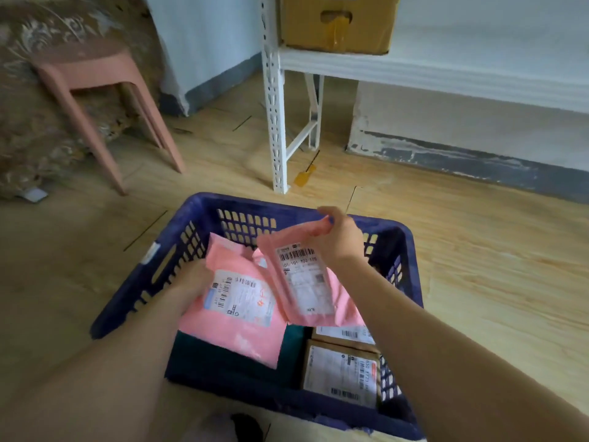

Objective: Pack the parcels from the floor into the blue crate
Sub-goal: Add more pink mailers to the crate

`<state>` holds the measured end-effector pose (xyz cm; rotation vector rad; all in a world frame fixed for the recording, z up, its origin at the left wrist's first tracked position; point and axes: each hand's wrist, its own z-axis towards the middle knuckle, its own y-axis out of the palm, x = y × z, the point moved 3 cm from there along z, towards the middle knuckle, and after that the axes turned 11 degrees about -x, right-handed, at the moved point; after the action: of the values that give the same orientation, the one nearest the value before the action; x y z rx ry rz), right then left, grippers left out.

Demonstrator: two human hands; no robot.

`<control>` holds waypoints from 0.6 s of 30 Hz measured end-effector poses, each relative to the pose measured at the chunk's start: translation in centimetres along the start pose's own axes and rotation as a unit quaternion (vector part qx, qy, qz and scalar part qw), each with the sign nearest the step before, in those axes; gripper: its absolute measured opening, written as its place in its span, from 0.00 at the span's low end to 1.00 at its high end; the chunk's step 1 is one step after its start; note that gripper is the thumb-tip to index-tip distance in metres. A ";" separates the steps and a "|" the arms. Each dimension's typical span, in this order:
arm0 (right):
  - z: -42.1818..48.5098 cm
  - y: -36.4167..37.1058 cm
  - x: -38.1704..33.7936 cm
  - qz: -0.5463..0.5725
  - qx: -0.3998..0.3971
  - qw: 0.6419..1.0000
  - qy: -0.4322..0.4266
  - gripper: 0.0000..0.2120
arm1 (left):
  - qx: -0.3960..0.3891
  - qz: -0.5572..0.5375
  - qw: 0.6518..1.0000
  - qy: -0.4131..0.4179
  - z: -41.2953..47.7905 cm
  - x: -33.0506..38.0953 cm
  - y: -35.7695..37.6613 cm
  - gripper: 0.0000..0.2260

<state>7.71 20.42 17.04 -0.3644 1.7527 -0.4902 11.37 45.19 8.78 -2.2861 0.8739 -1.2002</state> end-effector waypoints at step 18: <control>5.0 12.8 6.3 -0.098 -0.283 0.949 0.097 0.07 | 0.126 0.349 0.922 0.112 3.3 -6.0 0.4 0.34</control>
<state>11.34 27.70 4.22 -0.9283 2.0446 -0.1515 11.42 49.30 3.32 -1.4420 1.3720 -1.1499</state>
